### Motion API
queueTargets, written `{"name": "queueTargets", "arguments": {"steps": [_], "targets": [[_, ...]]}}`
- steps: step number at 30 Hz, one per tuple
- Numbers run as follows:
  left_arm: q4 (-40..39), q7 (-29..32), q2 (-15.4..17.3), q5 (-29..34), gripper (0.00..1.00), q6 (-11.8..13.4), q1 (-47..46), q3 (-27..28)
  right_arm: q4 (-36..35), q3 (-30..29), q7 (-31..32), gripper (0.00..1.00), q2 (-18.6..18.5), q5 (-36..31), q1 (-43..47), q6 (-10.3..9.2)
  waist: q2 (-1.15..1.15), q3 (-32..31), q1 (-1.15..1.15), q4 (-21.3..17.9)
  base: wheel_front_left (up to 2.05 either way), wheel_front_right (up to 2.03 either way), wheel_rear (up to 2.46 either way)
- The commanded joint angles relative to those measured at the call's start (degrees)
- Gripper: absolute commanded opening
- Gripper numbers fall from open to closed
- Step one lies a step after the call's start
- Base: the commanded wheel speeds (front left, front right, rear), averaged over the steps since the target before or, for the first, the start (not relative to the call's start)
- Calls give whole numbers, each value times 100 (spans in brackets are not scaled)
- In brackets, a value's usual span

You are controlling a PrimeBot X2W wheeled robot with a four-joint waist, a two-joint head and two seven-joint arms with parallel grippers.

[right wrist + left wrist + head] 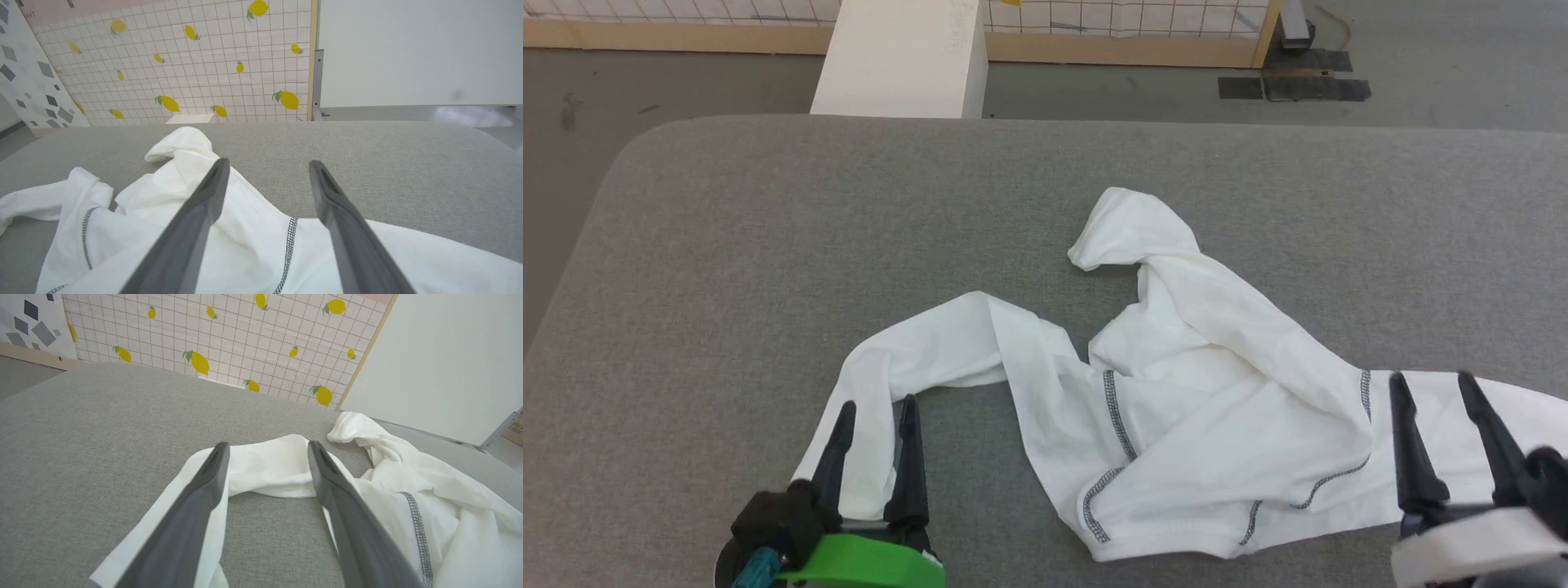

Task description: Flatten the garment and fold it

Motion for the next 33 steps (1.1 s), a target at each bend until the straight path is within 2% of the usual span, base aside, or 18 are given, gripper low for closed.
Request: {"name": "queueTargets", "arguments": {"steps": [1,5,11,15,19,20,23,27,33], "targets": [[-48,-21,-12,87,100,-25,119,23,172,-60,-158,100,14,203,153,-8,0,-9,0,-16,0,0,0],[-28,-21,-12,70,100,-6,260,-8,578,-86,-458,100,16,527,351,-8,0,-79,0,-58,0,0,0],[124,-21,-3,184,100,2,220,-79,844,-130,-696,100,17,638,296,-8,0,-189,0,-120,0,0,0],[207,171,167,319,100,-58,-80,-150,894,-213,-714,100,17,638,206,-8,0,-185,0,-134,0,0,0],[237,763,416,421,100,-149,-649,-202,823,-163,-667,100,18,626,150,-8,0,-84,0,-134,0,0,0],[301,1294,581,494,100,-240,-1194,-269,748,-135,-657,100,18,646,102,-8,0,50,0,-161,0,0,0],[403,1836,611,504,100,-304,-1702,-368,687,-136,-618,100,18,606,42,-8,0,240,0,-178,0,0,0],[758,2628,547,539,100,-270,-2365,-507,622,-110,-563,100,18,596,-72,-8,0,543,0,-203,0,0,0],[1347,3544,261,473,100,-54,-2983,-707,593,-78,-535,100,18,630,-266,-8,0,922,0,-283,0,0,0]]}}
